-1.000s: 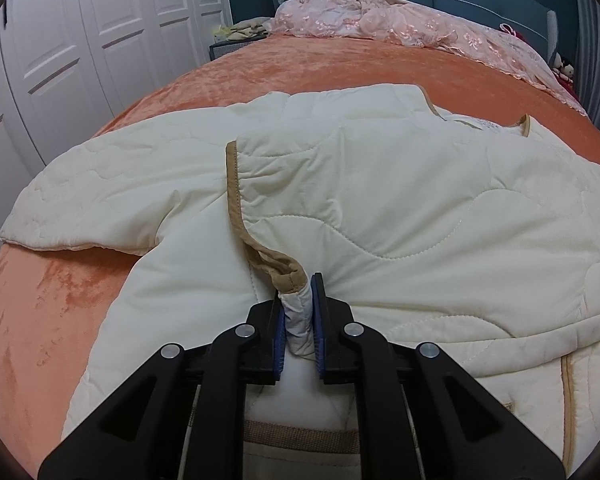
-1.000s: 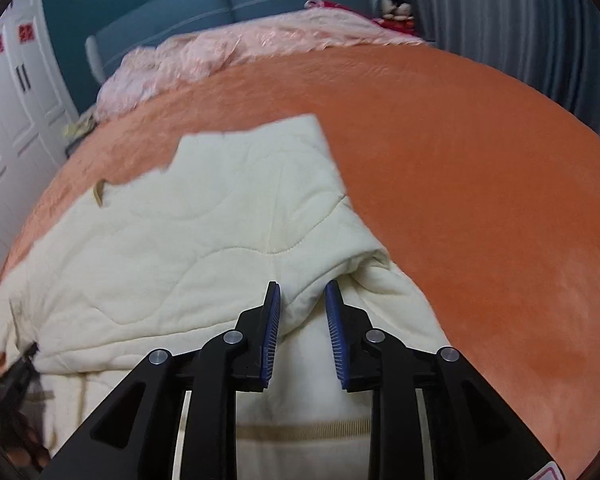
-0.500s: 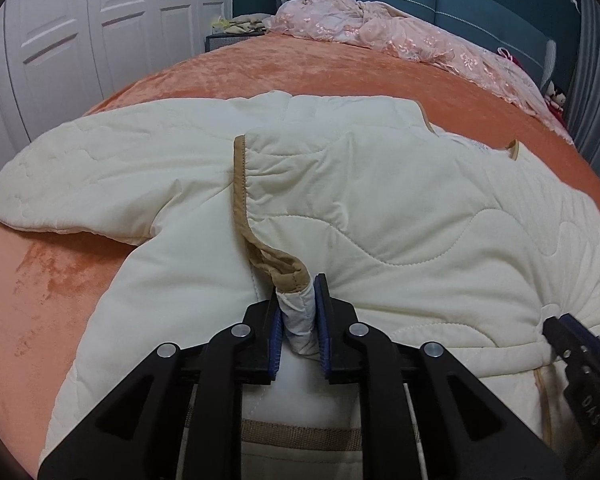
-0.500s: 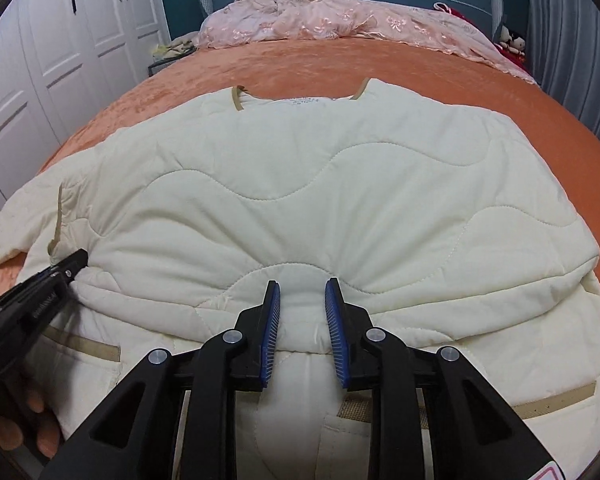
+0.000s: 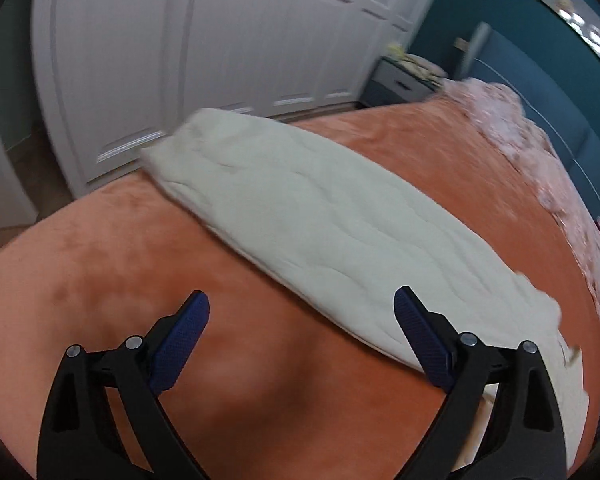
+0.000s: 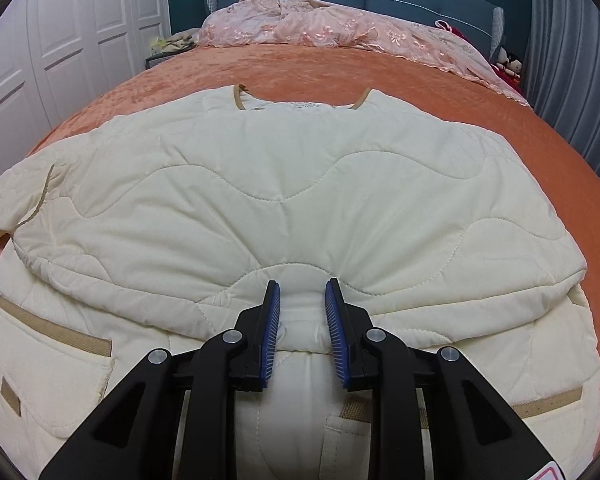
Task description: Fold large clothes
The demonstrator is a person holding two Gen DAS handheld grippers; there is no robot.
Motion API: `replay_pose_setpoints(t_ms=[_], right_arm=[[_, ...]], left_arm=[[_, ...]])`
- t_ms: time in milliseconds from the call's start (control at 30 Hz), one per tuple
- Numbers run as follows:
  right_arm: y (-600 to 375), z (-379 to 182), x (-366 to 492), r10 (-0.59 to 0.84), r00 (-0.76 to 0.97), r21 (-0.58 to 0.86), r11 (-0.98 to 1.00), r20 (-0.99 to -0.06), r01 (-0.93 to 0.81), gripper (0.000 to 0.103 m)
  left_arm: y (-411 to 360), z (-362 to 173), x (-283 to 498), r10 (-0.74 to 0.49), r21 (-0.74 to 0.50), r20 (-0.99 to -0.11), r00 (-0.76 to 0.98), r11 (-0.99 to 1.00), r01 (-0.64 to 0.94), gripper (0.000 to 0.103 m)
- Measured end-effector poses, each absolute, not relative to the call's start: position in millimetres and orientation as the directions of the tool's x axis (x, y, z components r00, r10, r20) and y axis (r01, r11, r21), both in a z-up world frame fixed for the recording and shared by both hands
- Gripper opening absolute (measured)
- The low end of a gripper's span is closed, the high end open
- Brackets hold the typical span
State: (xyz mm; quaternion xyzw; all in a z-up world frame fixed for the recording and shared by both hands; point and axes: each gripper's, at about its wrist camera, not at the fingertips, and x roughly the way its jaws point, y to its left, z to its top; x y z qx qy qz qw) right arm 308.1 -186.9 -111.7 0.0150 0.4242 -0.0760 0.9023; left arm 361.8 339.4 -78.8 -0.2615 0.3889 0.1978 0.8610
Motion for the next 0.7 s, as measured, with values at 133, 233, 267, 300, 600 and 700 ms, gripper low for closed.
replay_pose_setpoints(t_ms=[133, 233, 267, 300, 600, 700], right_arm=[[-185.5, -112.7, 306.9, -0.134, 0.633, -0.047, 0.987, -0.763, 0.152, 0.024], [-184.0, -112.8, 305.6, -0.143, 0.635, -0.058, 0.986, -0.759, 0.154, 0.024], [-183.4, -112.8, 305.1, -0.146, 0.636, -0.06, 0.986, -0.758, 0.154, 0.024], [-183.3, -112.7, 304.8, -0.146, 0.636, -0.06, 0.986, -0.757, 0.155, 0.024], [-188.8, -107.5, 301.3, -0.098, 0.65, 0.006, 0.988, -0.754, 0.156, 0.024], [-199.4, -94.3, 290.5, -0.031, 0.672, 0.104, 0.982, -0.74, 0.161, 0.042]], left_arm=[[409.1, -102.1, 378.1, 0.117, -0.367, -0.807, 0.579, 0.669, -0.646, 0.08], [407.1, -97.7, 397.2, 0.117, -0.358, -0.799, 0.59, 0.697, -0.622, 0.035], [399.5, -96.2, 407.7, 0.09, -0.355, -0.806, 0.584, 0.717, -0.6, 0.023], [390.7, -90.9, 414.1, 0.083, -0.348, -0.808, 0.583, 0.731, -0.586, 0.006], [153.4, 66.1, 411.8, -0.166, -0.329, -0.572, 0.803, 0.944, -0.039, 0.006], [38.4, 85.3, 385.0, -0.338, -0.312, -0.548, 0.765, 0.931, 0.188, 0.009]])
